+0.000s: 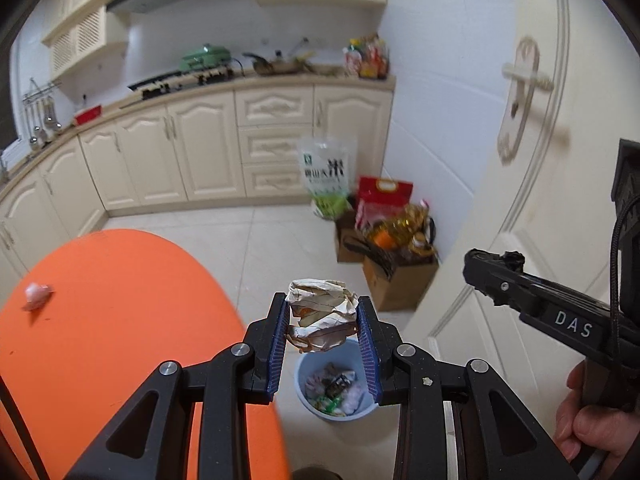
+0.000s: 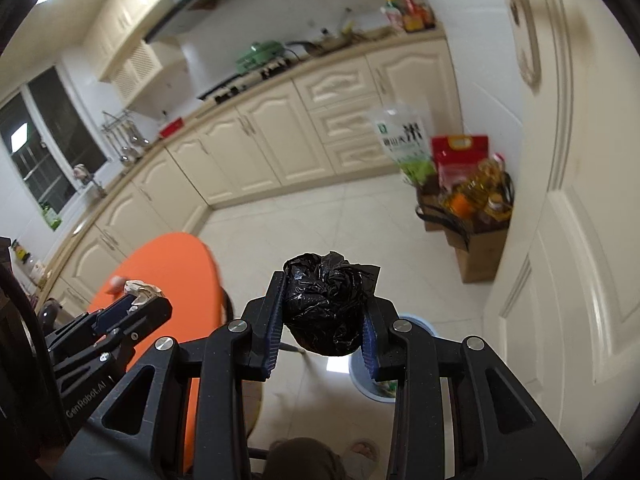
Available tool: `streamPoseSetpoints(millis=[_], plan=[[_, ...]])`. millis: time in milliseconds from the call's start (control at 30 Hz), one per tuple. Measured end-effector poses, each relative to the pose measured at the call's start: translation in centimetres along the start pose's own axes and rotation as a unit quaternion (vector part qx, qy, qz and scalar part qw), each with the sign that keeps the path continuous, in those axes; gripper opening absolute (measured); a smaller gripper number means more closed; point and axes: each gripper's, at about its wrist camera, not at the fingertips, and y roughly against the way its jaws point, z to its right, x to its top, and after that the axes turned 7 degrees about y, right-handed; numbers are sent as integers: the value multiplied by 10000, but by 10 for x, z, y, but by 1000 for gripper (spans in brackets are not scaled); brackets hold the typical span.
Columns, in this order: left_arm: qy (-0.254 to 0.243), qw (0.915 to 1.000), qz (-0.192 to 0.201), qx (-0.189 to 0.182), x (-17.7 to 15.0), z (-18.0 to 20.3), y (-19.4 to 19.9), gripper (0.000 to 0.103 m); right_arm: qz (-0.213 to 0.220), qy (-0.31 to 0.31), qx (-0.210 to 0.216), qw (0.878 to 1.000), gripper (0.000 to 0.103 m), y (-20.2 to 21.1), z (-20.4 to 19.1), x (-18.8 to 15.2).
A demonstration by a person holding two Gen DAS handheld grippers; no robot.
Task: Collect trash
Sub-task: 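Carry the black bag and crumpled foil over the blue bin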
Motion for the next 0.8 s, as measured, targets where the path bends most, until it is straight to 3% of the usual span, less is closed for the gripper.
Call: streamPoseSetpoints(millis=[367, 667, 800], plan=[[-144, 9971, -737, 139, 79, 36, -141, 29, -605, -388, -54, 9974, 31, -79, 55, -8], [-360, 9904, -1320, 212, 113, 63, -234, 30, -954, -846, 91, 9918, 31, -130, 90, -19], [-411, 9858, -1581, 385, 123, 70, -264, 35, -1083, -1103, 109, 9879, 37, -144, 104, -23]])
